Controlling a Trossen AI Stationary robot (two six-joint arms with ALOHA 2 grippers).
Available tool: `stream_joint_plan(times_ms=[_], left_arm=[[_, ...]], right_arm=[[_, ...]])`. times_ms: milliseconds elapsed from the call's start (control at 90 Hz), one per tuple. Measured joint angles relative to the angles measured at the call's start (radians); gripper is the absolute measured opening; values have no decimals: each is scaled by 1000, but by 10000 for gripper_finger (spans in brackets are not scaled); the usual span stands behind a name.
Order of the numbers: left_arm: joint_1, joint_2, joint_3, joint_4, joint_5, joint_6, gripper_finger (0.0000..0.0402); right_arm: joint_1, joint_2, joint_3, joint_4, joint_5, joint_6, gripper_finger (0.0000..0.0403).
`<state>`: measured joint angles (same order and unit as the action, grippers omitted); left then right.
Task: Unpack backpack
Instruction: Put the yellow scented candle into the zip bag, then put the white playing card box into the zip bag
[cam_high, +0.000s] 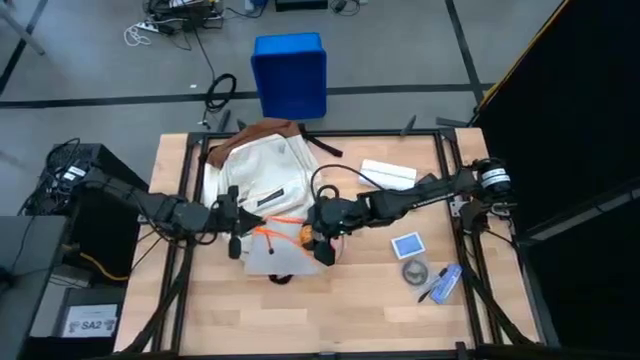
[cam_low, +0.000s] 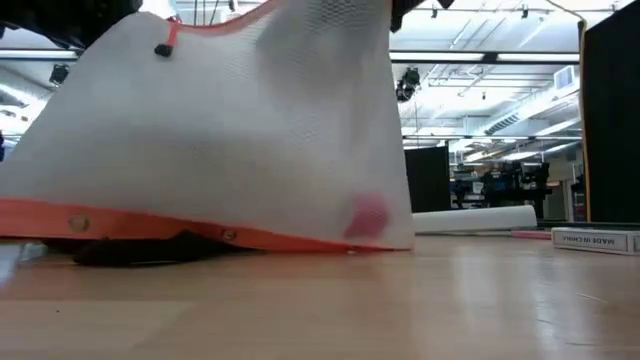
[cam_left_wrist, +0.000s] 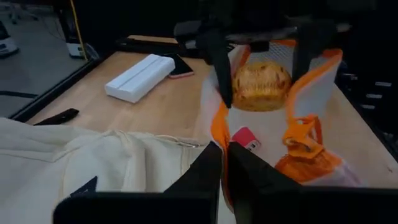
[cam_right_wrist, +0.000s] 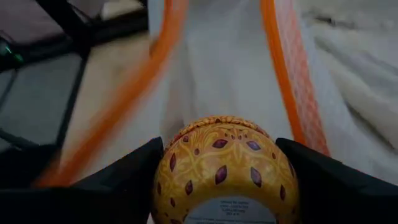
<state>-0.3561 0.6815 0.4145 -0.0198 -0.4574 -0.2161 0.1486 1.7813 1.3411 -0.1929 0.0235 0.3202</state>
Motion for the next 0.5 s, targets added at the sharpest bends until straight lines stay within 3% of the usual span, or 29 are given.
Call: stream_joint_plan(times_ms=[156,333,500], left_arm=[[17,0,0,-1,12,1,0],[23,-1,0,-1,21,3,0],[23,-1,0,-7,20,4,0]], right_arm=[[0,-3,0,7,2,-5,313],[3,-22,36,-41,0,-29,305],[26,-49,172,-311,16,-10,304]])
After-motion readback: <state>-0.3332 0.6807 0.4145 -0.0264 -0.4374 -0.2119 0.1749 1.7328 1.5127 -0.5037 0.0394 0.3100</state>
